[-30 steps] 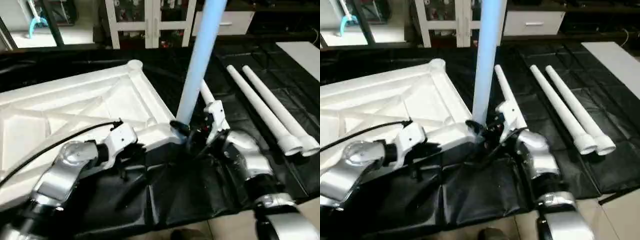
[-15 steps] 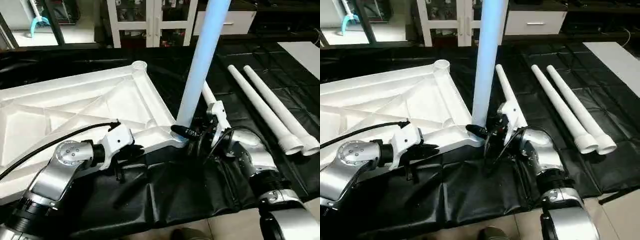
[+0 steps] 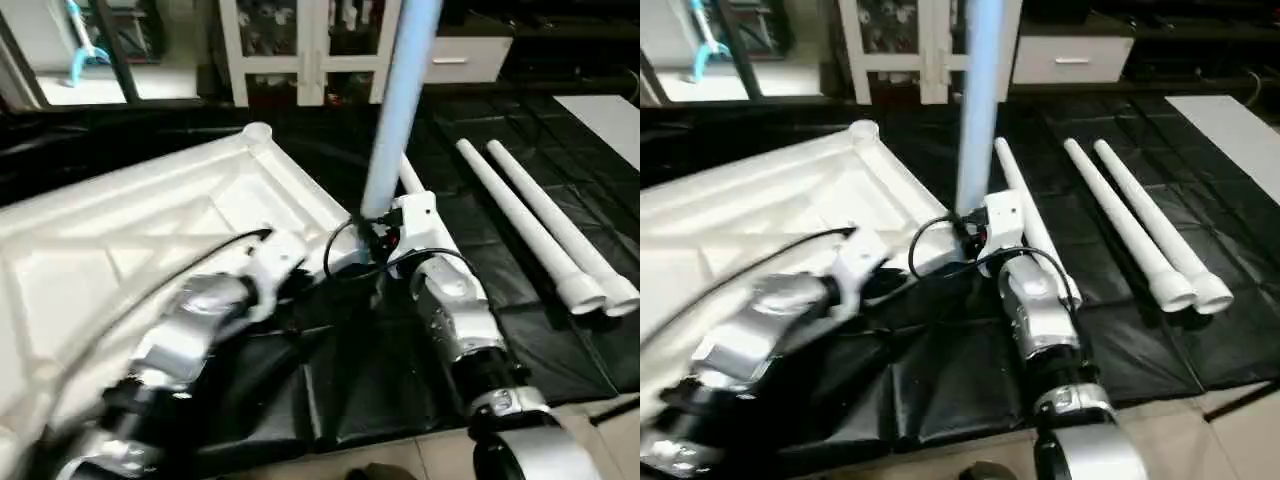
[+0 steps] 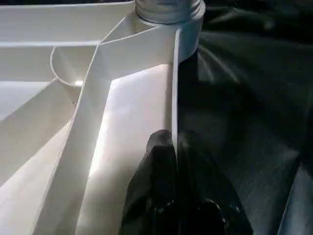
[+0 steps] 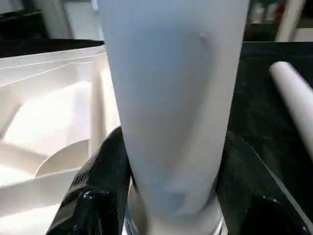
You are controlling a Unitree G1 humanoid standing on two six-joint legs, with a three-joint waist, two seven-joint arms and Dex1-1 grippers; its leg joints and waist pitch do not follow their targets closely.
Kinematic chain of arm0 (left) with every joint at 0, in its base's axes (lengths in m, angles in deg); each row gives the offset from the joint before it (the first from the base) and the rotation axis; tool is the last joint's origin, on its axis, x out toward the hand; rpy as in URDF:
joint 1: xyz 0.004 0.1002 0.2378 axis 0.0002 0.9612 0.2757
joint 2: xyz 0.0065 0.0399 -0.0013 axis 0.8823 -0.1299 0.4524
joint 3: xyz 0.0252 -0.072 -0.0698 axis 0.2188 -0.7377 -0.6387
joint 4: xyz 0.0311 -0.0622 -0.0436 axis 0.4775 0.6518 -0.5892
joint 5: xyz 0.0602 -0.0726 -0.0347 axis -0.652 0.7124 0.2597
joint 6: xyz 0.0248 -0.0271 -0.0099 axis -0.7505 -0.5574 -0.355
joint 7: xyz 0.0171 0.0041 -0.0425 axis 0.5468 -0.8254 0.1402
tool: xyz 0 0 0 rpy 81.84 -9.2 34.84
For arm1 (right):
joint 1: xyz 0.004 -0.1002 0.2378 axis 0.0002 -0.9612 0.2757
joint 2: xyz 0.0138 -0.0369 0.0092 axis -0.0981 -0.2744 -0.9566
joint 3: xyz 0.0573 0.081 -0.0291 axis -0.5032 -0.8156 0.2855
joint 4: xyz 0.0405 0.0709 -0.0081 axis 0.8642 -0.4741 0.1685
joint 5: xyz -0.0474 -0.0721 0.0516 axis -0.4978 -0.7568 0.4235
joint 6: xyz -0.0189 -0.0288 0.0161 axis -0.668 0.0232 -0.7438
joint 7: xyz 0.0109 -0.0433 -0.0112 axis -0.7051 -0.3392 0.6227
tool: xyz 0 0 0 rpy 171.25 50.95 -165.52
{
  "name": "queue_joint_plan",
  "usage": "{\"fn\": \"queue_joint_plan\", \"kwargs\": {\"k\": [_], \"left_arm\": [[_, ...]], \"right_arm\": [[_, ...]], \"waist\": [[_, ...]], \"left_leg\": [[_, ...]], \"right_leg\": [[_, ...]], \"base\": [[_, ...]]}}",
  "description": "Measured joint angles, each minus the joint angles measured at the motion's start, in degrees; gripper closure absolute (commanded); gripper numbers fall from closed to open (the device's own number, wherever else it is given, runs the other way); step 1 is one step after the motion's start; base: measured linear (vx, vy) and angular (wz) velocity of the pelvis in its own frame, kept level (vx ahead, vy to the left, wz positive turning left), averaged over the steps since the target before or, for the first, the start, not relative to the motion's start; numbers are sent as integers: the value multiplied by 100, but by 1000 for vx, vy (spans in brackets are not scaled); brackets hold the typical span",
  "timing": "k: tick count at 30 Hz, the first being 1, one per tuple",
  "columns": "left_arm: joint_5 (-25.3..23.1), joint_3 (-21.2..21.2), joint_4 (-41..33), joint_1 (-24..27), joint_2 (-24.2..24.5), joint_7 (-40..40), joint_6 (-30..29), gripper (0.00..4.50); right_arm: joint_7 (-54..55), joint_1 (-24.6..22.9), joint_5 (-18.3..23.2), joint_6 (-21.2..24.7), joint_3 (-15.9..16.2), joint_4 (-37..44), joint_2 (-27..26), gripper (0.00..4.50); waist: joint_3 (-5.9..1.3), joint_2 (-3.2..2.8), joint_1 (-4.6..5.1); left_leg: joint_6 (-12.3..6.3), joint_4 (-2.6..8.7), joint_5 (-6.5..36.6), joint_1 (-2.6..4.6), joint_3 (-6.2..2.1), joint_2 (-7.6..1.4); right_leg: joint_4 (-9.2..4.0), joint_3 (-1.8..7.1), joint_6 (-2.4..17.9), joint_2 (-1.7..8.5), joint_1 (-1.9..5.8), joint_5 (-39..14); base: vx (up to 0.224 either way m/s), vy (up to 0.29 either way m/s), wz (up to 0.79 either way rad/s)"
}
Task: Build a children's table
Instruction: Rotate leg to tighten
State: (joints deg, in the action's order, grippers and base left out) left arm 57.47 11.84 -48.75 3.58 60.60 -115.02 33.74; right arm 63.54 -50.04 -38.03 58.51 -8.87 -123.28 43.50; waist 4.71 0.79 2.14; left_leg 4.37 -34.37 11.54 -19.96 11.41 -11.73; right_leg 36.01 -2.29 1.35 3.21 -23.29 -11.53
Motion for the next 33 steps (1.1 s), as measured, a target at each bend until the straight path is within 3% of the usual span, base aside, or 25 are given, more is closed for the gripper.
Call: {"fn": "queue_joint_plan", "kwargs": {"k": [7, 8, 14, 19, 23, 28, 33], "left_arm": [[-35, 46, -6, 0, 5, -74, 36, 450], [-15, 64, -81, 59, 170, -192, 154, 450], [279, -95, -496, 593, 1170, -1247, 999, 450], [519, -128, -597, 741, 1621, -1858, 1391, 450], [546, -129, -551, 719, 1655, -1910, 1442, 450], [547, -129, -487, 673, 1633, -1900, 1442, 450], [523, -136, -414, 636, 1610, -1755, 1429, 450]], "right_arm": [[-372, -34, 136, -2, -169, 22, 44, 251], [-725, -40, 207, -21, -158, 23, 164, 216], [-3323, -101, 709, -35, 133, 34, 946, 160], [-4816, -63, 830, 89, 283, 70, 1489, 115], [-4946, -46, 836, 46, 283, 38, 1541, 115], [-4965, -27, 872, 37, 282, -14, 1526, 162], [-4519, -58, 857, -38, 266, -21, 1285, 203]], "waist": [[-33, 20, -19], [-33, 20, -14], [-28, 11, 66], [-22, 10, 16], [-14, 9, -7], [-1, 4, -47], [5, 3, -19]], "left_leg": [[-2, 10, 1, -13, -3, 1], [-3, 13, 1, -17, -4, 1], [-10, 41, 0, -88, -6, -6], [-50, 34, -13, -113, -3, -6], [-51, 34, -12, -110, 1, -9], [-47, 33, -13, -102, 4, -10], [-24, 29, -1, -92, 4, -11]], "right_leg": [[-29, -4, -10, 1, 8, -5], [-30, -5, -10, 1, 5, -5], [-30, -18, 4, -4, -42, 4], [-35, -20, 8, -3, -83, 4], [-34, -20, 9, -3, -86, 3], [-24, -18, 9, -3, -84, 4], [-15, -15, 11, -3, -78, 5]], "base": [[0, 0, 0], [0, 0, 0], [0, 0, 0], [0, 0, 0], [0, 0, 0], [0, 0, 0], [0, 0, 0]]}}
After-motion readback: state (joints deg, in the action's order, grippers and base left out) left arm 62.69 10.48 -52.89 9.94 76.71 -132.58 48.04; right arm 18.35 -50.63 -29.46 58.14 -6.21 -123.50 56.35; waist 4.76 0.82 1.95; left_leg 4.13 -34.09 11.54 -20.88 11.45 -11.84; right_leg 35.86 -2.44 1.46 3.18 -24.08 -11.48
